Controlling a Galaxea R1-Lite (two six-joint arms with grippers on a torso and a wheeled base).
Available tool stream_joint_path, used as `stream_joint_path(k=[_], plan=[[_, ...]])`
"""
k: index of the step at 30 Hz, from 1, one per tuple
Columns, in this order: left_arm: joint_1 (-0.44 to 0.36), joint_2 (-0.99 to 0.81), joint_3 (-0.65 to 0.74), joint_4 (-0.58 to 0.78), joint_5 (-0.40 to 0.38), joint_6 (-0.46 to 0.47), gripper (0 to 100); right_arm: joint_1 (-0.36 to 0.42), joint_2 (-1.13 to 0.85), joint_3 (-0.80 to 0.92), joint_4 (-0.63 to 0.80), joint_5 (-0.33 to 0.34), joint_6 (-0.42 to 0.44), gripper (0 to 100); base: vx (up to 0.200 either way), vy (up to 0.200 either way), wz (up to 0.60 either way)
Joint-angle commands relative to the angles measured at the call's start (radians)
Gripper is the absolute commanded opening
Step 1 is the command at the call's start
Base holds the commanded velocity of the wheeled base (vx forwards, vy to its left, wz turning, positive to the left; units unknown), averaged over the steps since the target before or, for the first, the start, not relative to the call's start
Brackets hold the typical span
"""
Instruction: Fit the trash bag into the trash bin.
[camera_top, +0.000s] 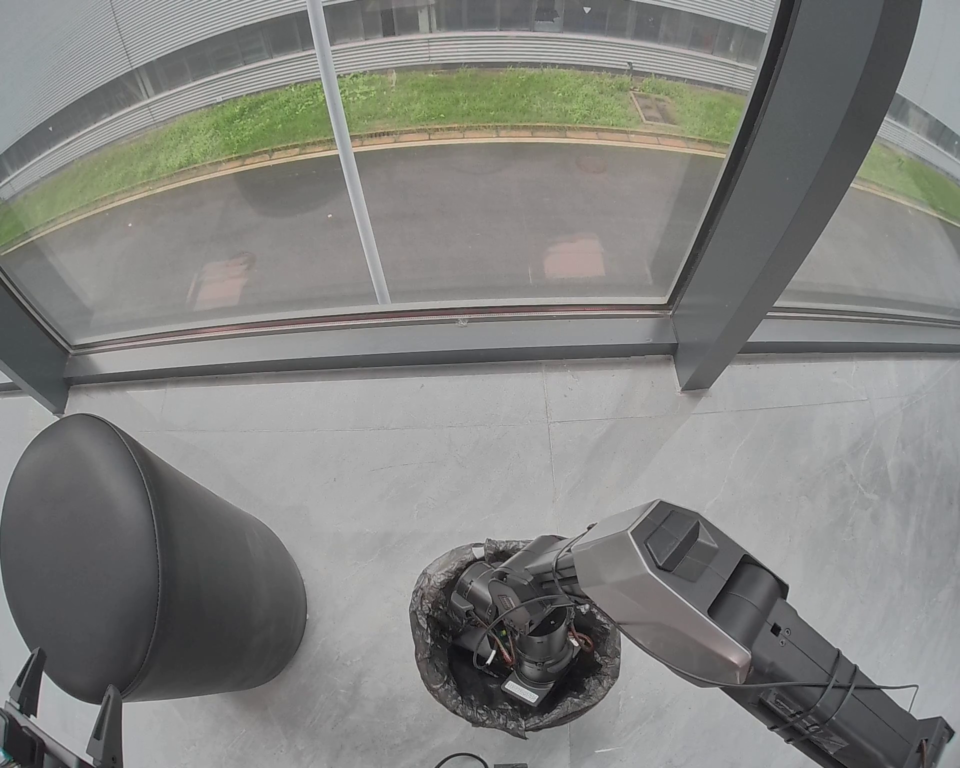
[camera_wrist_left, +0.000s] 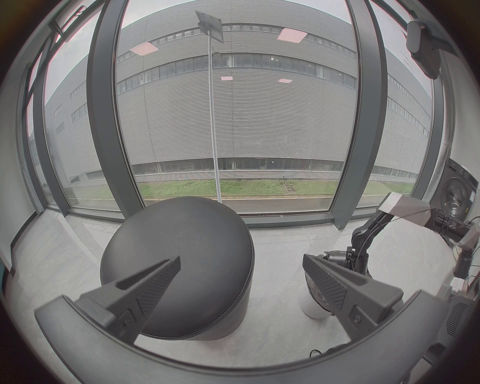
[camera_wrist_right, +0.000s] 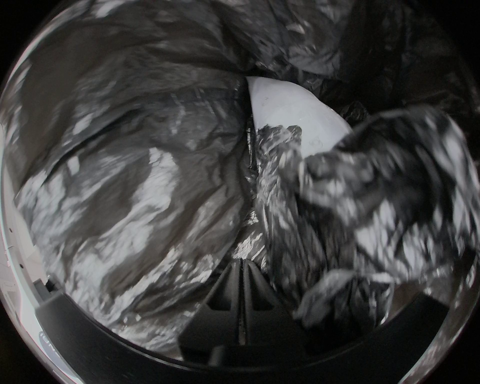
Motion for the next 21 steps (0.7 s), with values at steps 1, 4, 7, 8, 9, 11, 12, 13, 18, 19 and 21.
stream_joint_path(k=[1, 4, 7, 8, 9, 11, 12, 13, 18, 19, 21], plan=[[0.0, -0.016, 0.018, 0.001, 0.0, -0.001, 100, -0.005, 0.053, 0.0, -0.016, -0.006, 0.011, 0, 0.0, 0.0, 0.0], [0.0, -0.016, 0.018, 0.001, 0.0, -0.001, 100, -0.007, 0.05, 0.0, -0.045, -0.007, 0.011, 0, 0.0, 0.0, 0.0], [0.0, -0.015, 0.018, 0.001, 0.0, -0.001, 100, -0.007, 0.046, 0.0, -0.062, -0.007, 0.011, 0, 0.0, 0.0, 0.0], [0.0, -0.016, 0.018, 0.001, 0.0, -0.001, 100, -0.007, 0.046, 0.0, -0.069, -0.007, 0.011, 0, 0.0, 0.0, 0.0], [0.0, -0.015, 0.018, 0.001, 0.0, -0.001, 100, -0.007, 0.047, 0.0, -0.08, -0.007, 0.011, 0, 0.0, 0.0, 0.0], [0.0, -0.016, 0.018, -0.001, 0.0, -0.001, 100, -0.007, 0.052, 0.0, -0.108, -0.011, 0.009, 0, 0.0, 0.0, 0.0], [0.0, -0.015, 0.018, -0.001, 0.0, -0.001, 100, -0.007, 0.055, 0.0, -0.126, -0.018, 0.009, 0, 0.0, 0.0, 0.0], [0.0, -0.016, 0.018, -0.001, 0.0, -0.001, 100, -0.008, 0.056, 0.0, -0.132, -0.021, 0.009, 0, 0.0, 0.0, 0.0], [0.0, -0.016, 0.018, 0.001, 0.0, -0.001, 100, -0.022, 0.075, 0.0, -0.226, -0.067, 0.003, 0, 0.0, 0.0, 0.0], [0.0, -0.016, 0.018, -0.001, 0.0, -0.001, 100, -0.024, 0.073, 0.0, -0.229, -0.073, 0.001, 0, 0.0, 0.0, 0.0], [0.0, -0.016, 0.018, -0.001, 0.0, -0.001, 100, -0.028, 0.073, 0.0, -0.229, -0.081, -0.002, 0, 0.0, 0.0, 0.0]])
